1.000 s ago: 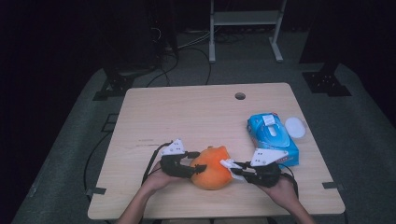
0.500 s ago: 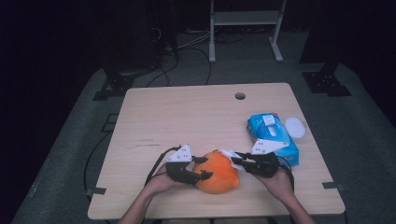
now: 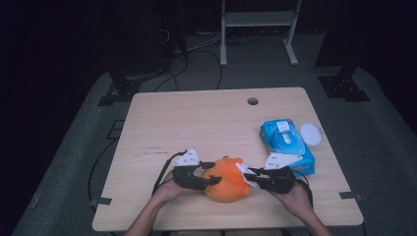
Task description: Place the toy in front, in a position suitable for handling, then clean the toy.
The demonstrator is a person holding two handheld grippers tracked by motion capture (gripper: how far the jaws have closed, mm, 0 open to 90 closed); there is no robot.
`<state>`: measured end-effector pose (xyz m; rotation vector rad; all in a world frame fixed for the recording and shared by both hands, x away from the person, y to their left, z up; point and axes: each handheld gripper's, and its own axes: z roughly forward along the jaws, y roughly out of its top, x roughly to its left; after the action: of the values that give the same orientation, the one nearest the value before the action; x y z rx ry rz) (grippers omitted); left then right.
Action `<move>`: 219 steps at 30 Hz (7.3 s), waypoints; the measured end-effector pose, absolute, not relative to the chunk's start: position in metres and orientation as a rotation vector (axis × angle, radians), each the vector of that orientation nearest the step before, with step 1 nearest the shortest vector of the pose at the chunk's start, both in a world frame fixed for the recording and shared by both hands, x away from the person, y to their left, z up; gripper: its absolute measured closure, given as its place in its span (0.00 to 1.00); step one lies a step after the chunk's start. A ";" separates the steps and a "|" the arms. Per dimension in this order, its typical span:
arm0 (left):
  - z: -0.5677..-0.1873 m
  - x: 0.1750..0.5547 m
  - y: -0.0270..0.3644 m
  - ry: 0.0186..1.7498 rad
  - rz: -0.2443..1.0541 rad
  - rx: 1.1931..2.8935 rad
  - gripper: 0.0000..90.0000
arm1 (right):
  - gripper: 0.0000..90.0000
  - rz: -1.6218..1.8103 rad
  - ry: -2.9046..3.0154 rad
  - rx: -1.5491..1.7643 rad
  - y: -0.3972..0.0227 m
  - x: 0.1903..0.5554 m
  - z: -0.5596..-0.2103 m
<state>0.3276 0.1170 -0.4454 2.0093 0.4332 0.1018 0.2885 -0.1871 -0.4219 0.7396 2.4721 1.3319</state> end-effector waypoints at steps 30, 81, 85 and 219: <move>-0.440 0.316 0.099 0.299 0.137 2.056 0.44 | 0.85 1.347 2.451 0.802 -0.189 0.307 -0.413; -0.430 0.313 0.090 0.356 0.225 2.084 0.34 | 0.85 1.315 2.411 0.812 -0.193 0.295 -0.418; -0.431 0.315 0.089 0.410 0.228 2.064 0.36 | 0.85 1.364 2.413 0.714 -0.179 0.284 -0.410; -0.433 0.311 0.079 0.429 0.170 2.025 0.35 | 0.85 1.286 2.427 0.572 -0.154 0.292 -0.394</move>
<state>0.3115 0.0792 -0.4326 2.0246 0.4294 0.1700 0.2924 -0.1540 -0.3938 0.5719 2.4268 1.2859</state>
